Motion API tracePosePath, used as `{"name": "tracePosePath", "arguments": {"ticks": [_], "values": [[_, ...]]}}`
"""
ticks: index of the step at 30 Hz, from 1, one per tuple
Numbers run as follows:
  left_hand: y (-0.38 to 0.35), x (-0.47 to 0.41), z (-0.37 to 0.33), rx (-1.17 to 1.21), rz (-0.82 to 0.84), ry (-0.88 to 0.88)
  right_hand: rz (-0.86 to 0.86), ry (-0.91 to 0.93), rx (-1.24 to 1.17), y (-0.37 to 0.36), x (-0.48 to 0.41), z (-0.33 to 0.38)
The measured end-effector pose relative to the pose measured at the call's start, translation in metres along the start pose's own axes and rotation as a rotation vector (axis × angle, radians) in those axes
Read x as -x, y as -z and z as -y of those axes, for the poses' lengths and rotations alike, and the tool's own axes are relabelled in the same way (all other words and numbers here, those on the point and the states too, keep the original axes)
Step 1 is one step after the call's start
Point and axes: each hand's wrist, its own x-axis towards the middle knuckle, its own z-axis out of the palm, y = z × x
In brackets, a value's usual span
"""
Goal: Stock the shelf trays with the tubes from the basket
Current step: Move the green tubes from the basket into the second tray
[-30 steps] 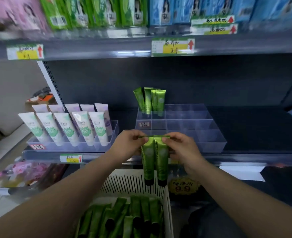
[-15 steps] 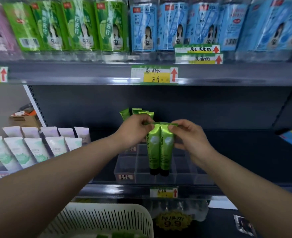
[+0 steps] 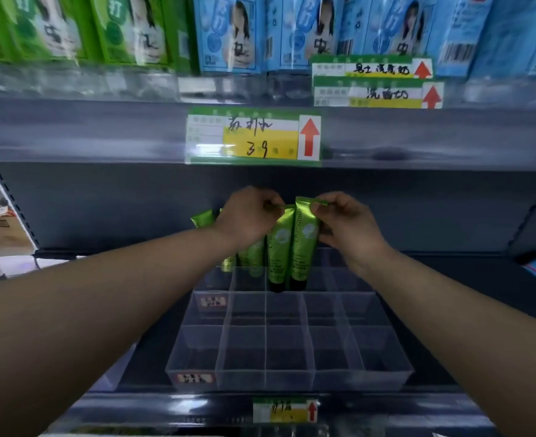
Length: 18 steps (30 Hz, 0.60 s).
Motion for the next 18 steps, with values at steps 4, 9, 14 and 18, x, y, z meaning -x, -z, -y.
{"name": "tracePosePath", "arguments": {"ticks": [4, 9, 14, 18], "values": [[-0.010, -0.021, 0.004, -0.032, -0.050, -0.034, -0.026, 0.024, -0.026, 0.000, -0.025, -0.004], [-0.022, -0.041, 0.014, -0.076, -0.116, -0.059, -0.040, 0.079, -0.022, -0.002, -0.048, -0.017], [-0.030, -0.056, 0.032, -0.065, -0.105, -0.033, -0.046, 0.097, 0.017, -0.007, -0.064, -0.038], [-0.042, -0.059, 0.046, -0.030, -0.063, 0.017, -0.022, 0.090, 0.039, -0.008, -0.070, -0.053]]}}
